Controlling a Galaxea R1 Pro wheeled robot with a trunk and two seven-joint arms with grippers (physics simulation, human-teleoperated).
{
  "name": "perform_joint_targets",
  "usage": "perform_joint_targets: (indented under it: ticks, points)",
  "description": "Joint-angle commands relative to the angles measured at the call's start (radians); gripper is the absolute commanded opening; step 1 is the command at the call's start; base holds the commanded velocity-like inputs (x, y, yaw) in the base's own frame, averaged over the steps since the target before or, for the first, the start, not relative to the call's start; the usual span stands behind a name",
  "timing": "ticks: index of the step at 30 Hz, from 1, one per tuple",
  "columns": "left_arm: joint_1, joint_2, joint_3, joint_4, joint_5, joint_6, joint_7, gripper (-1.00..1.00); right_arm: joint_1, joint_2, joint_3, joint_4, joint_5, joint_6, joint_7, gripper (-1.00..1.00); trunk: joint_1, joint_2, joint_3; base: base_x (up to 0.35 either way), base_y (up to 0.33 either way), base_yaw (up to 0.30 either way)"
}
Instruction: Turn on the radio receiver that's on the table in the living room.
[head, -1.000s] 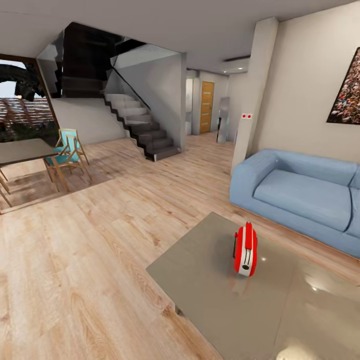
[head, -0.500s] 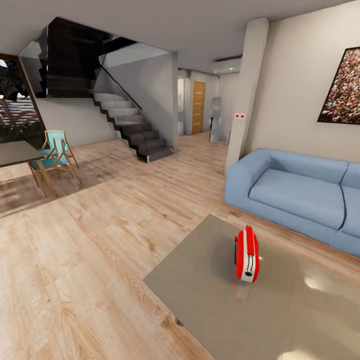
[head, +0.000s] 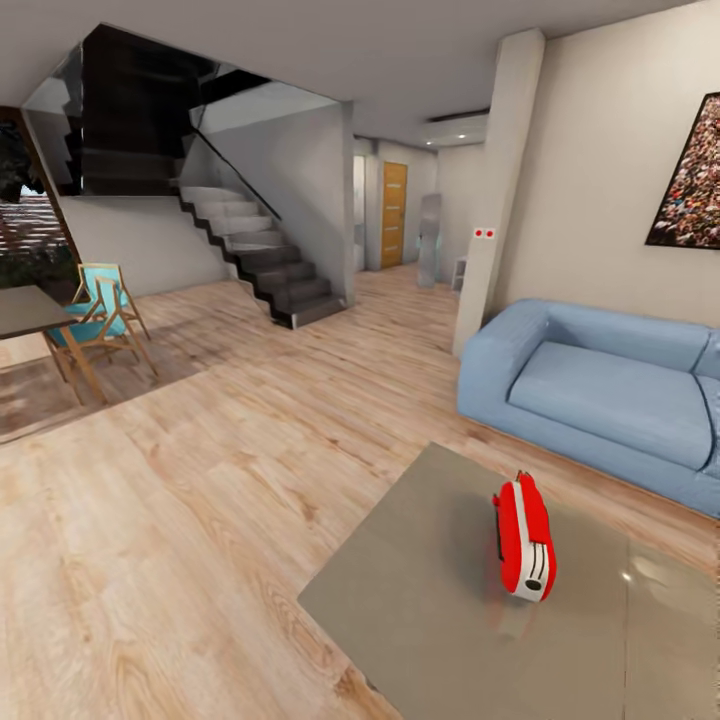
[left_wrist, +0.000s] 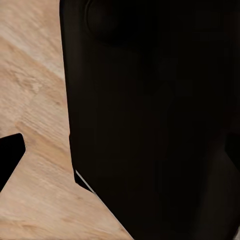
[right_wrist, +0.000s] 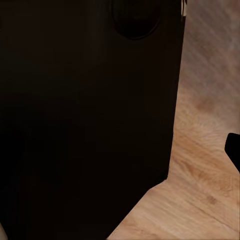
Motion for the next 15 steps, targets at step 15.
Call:
perform_joint_targets:
  ticks: [15]
  points:
    - [0.000, 0.000, 0.000, 0.000, 0.001, -0.001, 0.001, 1.00, 0.000, 0.000, 0.000, 0.000, 0.000, 0.001, 0.000, 1.00, 0.000, 0.000, 0.000, 0.017, 0.007, -0.270]
